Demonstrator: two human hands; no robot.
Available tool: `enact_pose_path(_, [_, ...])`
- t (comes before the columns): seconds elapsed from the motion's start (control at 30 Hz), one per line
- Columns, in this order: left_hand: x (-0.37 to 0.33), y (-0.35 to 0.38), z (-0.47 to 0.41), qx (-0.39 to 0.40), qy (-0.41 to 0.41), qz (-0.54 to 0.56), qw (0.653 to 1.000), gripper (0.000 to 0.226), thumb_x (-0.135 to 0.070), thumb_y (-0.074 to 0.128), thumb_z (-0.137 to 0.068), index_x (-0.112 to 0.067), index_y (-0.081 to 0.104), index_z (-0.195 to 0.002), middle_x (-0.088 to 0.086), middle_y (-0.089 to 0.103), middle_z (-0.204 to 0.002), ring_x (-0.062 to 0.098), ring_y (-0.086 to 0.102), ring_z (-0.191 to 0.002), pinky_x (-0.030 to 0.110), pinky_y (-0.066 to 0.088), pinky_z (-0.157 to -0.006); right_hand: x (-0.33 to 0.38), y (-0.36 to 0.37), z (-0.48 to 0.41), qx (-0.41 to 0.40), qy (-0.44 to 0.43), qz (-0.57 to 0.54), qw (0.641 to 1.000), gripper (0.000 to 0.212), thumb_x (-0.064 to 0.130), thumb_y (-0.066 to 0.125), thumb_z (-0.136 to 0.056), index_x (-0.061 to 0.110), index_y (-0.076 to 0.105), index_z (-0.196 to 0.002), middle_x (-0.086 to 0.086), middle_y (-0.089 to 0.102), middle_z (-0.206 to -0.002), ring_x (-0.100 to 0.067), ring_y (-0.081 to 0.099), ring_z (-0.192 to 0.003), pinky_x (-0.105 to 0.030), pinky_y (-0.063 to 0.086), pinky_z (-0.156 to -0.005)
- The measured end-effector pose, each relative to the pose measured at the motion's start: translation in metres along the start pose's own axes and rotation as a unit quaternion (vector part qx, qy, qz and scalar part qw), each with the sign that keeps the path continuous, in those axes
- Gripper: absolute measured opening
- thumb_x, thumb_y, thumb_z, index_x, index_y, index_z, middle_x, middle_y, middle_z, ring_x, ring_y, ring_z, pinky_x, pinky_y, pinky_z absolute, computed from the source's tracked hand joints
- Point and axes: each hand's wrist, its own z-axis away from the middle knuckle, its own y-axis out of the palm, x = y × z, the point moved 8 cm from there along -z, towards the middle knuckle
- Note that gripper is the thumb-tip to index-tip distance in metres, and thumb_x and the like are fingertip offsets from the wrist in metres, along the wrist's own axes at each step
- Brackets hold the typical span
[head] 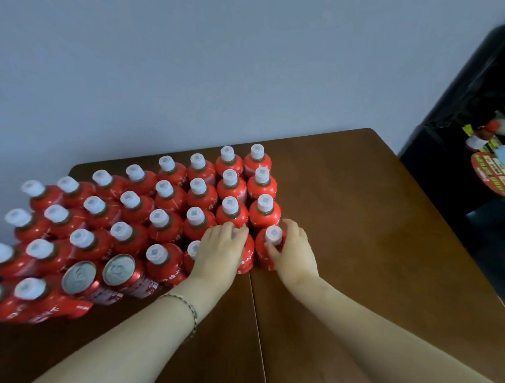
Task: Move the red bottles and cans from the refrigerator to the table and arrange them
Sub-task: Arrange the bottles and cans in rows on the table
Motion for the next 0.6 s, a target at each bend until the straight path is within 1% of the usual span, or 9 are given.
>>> enact_pose_path(0.07, [0.004, 0.009, 0.009, 0.004, 0.001, -0.02, 1.0, 0.073, -0.032, 0.093, -0.039, -0.011, 0.068, -0.105, 0.014, 0.064, -0.092, 0.03, 0.065, -0.074, 0.045, 0.055, -0.075, -0.021, 0.011, 0.005, 0.039, 0.092, -0.086, 0.991, 0.079, 0.023, 0.07, -0.081, 0.018, 0.023, -0.145, -0.008, 0.04, -0.14, -0.025, 0.048, -0.124, -0.034, 0.042, -0.1])
enact_pose_path(0.1, [0.006, 0.013, 0.012, 0.014, -0.006, -0.022, 1.0, 0.08, -0.038, 0.093, -0.035, -0.013, 0.068, -0.107, 0.014, 0.065, -0.096, 0.03, 0.066, -0.077, 0.048, 0.054, -0.079, -0.03, 0.02, 0.008, 0.07, 0.14, -0.139, 0.978, 0.083, 0.019, 0.072, -0.078, 0.018, 0.023, -0.145, -0.007, 0.045, -0.135, -0.025, 0.05, -0.121, -0.037, 0.044, -0.1])
enact_pose_path(0.17, [0.009, 0.018, 0.014, 0.016, -0.016, -0.024, 0.999, 0.08, -0.037, 0.093, -0.036, -0.017, 0.067, -0.109, 0.014, 0.065, -0.096, 0.029, 0.066, -0.078, 0.052, 0.052, -0.084, -0.036, 0.037, 0.013, 0.114, 0.193, -0.262, 0.939, 0.065, 0.005, 0.067, -0.079, 0.017, 0.038, -0.136, -0.002, 0.058, -0.113, -0.02, 0.058, -0.104, -0.039, 0.052, -0.089])
enact_pose_path(0.23, [0.012, 0.019, 0.01, -0.004, -0.016, -0.036, 0.999, 0.079, -0.03, 0.094, -0.036, -0.019, 0.066, -0.11, 0.012, 0.065, -0.094, 0.027, 0.067, -0.076, 0.052, 0.05, -0.088, -0.03, 0.037, 0.013, 0.122, 0.187, -0.298, 0.928, 0.044, -0.008, 0.057, -0.081, 0.013, 0.051, -0.119, 0.0, 0.059, -0.091, -0.014, 0.059, -0.085, -0.036, 0.053, -0.083])
enact_pose_path(0.33, [0.014, 0.022, 0.008, -0.014, -0.001, -0.04, 0.999, 0.082, -0.025, 0.095, -0.034, -0.019, 0.065, -0.11, 0.012, 0.065, -0.092, 0.025, 0.067, -0.075, 0.05, 0.05, -0.087, -0.029, 0.037, 0.011, 0.128, 0.18, -0.26, 0.94, 0.037, -0.013, 0.05, -0.081, 0.015, 0.051, -0.105, -0.004, 0.059, -0.091, -0.011, 0.056, -0.077, -0.039, 0.052, -0.088])
enact_pose_path(0.4, [0.014, 0.022, 0.01, -0.016, 0.01, -0.049, 0.999, 0.083, -0.026, 0.096, -0.033, -0.021, 0.065, -0.11, 0.011, 0.066, -0.093, 0.024, 0.067, -0.075, 0.047, 0.052, -0.085, -0.034, 0.04, 0.011, 0.143, 0.187, -0.205, 0.95, 0.051, -0.007, 0.054, -0.081, 0.014, 0.04, -0.126, -0.006, 0.056, -0.1, -0.014, 0.057, -0.082, -0.041, 0.053, -0.09])
enact_pose_path(0.5, [0.016, 0.026, 0.01, -0.011, 0.013, -0.057, 0.998, 0.078, -0.033, 0.094, -0.036, -0.022, 0.067, -0.109, 0.011, 0.067, -0.094, 0.023, 0.067, -0.073, 0.043, 0.054, -0.08, -0.034, 0.039, 0.012, 0.166, 0.187, -0.108, 0.962, 0.079, 0.007, 0.059, -0.083, 0.01, 0.011, -0.146, -0.011, 0.052, -0.119, -0.026, 0.056, -0.106, -0.043, 0.048, -0.098])
enact_pose_path(0.57, [0.014, 0.027, 0.008, 0.013, -0.007, -0.072, 0.997, 0.084, -0.035, 0.093, -0.043, -0.025, 0.062, -0.12, 0.013, 0.065, -0.105, 0.024, 0.066, -0.083, 0.043, 0.051, -0.086, -0.031, 0.038, 0.009, 0.179, 0.181, -0.045, 0.966, 0.077, 0.011, 0.057, -0.089, 0.003, 0.006, -0.146, -0.018, 0.044, -0.136, -0.032, 0.049, -0.122, -0.04, 0.042, -0.103])
enact_pose_path(0.6, [0.013, 0.026, 0.009, 0.026, -0.015, -0.076, 0.997, 0.085, -0.033, 0.088, -0.057, -0.027, 0.05, -0.133, 0.015, 0.058, -0.119, 0.026, 0.062, -0.099, 0.045, 0.044, -0.096, -0.025, 0.036, 0.011, 0.194, 0.176, -0.001, 0.965, 0.069, 0.012, 0.053, -0.092, -0.001, 0.011, -0.146, -0.02, 0.041, -0.14, -0.034, 0.044, -0.128, -0.038, 0.038, -0.105])
